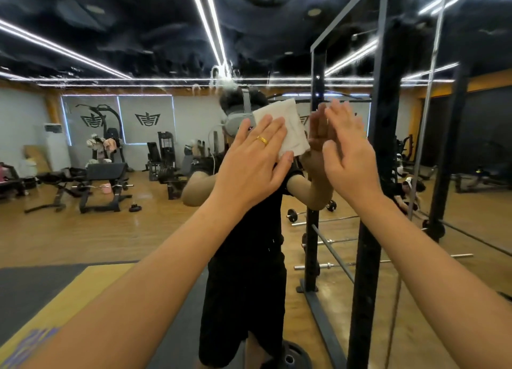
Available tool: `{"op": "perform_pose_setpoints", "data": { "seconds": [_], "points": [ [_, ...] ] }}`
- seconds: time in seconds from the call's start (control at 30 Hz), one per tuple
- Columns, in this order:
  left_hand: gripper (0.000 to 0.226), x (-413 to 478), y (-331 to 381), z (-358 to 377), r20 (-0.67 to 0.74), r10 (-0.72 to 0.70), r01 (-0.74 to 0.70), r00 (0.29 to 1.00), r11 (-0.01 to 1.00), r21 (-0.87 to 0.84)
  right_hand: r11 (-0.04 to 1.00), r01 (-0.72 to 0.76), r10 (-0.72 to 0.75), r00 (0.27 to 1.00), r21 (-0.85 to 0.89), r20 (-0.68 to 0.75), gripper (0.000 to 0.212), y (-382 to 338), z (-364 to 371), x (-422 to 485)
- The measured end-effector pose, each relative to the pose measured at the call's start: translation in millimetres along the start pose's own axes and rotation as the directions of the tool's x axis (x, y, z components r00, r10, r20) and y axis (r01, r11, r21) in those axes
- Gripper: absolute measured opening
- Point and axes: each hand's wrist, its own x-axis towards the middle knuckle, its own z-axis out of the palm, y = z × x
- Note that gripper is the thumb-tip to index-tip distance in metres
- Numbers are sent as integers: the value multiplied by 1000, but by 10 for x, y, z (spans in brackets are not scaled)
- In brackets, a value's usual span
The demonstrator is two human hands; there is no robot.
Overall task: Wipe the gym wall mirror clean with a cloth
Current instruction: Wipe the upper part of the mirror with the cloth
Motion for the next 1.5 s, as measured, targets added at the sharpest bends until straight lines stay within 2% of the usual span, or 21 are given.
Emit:
{"op": "perform_pose_setpoints", "data": {
  "seconds": [0.13,0.27,0.37,0.5,0.6,0.8,0.9,1.1,1.37,1.5],
  "points": [
    [59,48,181,141,-41,-70,73,997,995,67,954,78,-57,995,-290,79,63,325,122,-250],
    [66,131,266,341,-66,-87,96,994,984,149,913,118,-131,991,-390,-7,64,412,254,-282],
    [62,296,138,396,-84,-49,66,995,975,210,905,133,-163,986,-405,-40,64,431,303,-298],
    [59,776,41,311,-123,-46,61,991,990,127,899,139,-177,983,-415,-54,63,486,323,-306],
    [62,997,12,286,-123,-33,49,992,991,127,897,146,-190,980,-417,-66,63,488,329,-292],
    [66,396,-85,328,-97,56,-52,994,998,45,882,140,-195,978,-450,-78,63,504,370,-289],
    [61,344,-161,309,-73,78,-78,994,997,4,874,134,-192,978,-466,-79,64,518,364,-300],
    [61,1015,-133,201,-98,7,-5,995,1000,22,878,138,-196,977,-457,-81,64,505,360,-283],
    [62,168,-411,212,-65,32,-30,997,999,37,887,125,-165,985,-445,-51,64,509,339,-261],
    [59,423,-450,94,-56,14,-12,998,999,53,919,67,-93,995,-388,-47,68,272,358,-267]
  ]
}}
